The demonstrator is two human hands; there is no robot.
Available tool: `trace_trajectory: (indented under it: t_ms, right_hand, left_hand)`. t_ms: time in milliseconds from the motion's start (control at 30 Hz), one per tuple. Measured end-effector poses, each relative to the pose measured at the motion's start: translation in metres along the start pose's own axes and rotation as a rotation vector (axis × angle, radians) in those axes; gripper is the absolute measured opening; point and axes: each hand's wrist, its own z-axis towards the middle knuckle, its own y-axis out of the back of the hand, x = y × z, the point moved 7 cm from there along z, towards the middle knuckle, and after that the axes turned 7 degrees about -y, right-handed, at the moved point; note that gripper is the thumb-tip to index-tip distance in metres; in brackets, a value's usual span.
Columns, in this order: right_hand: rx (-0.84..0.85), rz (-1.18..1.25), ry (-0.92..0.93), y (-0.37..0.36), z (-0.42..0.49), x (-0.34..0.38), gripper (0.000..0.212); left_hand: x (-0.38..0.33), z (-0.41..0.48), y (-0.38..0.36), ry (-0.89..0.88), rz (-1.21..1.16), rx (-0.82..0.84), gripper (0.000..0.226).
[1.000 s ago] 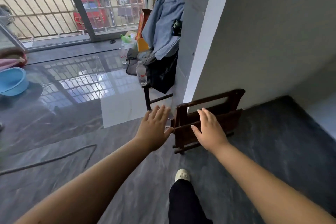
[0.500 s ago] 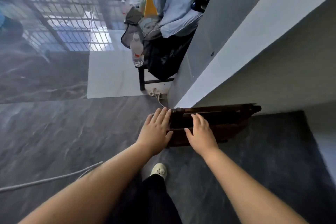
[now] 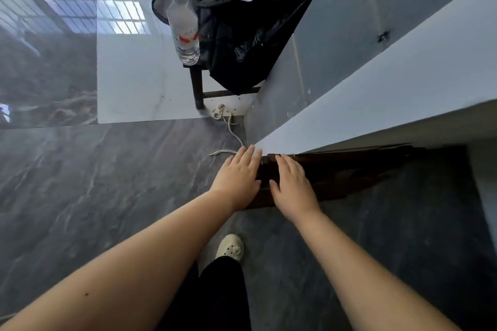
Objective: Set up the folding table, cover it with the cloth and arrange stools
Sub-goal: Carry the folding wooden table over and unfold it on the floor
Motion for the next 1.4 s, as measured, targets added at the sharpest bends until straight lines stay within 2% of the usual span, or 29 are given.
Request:
trace_trajectory:
  t_ms: [167, 367, 533, 667, 767, 833, 900, 1033, 1200, 1400]
  right_hand:
    - [-0.022, -0.013, -0.019, -0.029, 0.019, -0.013, 0.062]
    - [-0.162, -0.013, -0.011, -0.047, 0.023, -0.021, 0.065]
    - [-0.232, 0.005, 0.014, -0.053, 0.019, -0.026, 0.067]
    - [-0.270, 0.122, 0.014, -0.052, 0.018, -0.025, 0.060]
    - [-0.461, 0.389, -0.137, -0.043, 0.010, -0.036, 0.048]
    - [-0.626, 0.660, -0.372, -0.039, 0.005, -0.055, 0.045]
    - [-0.666, 0.916, -0.628, -0.041, 0.005, -0.066, 0.050]
    - [-0.669, 1.157, -1.012, -0.049, -0.002, -0.083, 0.069]
    - [-0.543, 1.198, -0.988, -0.060, -0.001, -0.088, 0.073]
    - [-0.578, 1.187, -1.032, -0.068, -0.016, -0.088, 0.074]
  left_hand:
    - [0.011, 0.029, -0.025, -0.032, -0.095, 0.043, 0.069]
    - [0.023, 0.044, -0.039, 0.000, -0.161, -0.005, 0.064]
    - [0.027, 0.046, -0.040, 0.012, -0.239, -0.075, 0.037]
    - [0.026, 0.042, -0.040, -0.019, -0.221, -0.102, 0.033]
    - [0.022, 0.038, -0.041, -0.052, -0.163, -0.092, 0.036]
    - [0.018, 0.031, -0.045, -0.086, -0.130, -0.072, 0.038]
    - [0.012, 0.021, -0.051, -0.116, -0.112, -0.066, 0.039]
    - [0.005, 0.008, -0.059, -0.142, -0.108, -0.091, 0.038]
    - [-0.002, -0.003, -0.068, -0.174, -0.118, -0.072, 0.038]
    - [-0.005, -0.011, -0.072, -0.160, -0.152, -0.079, 0.038]
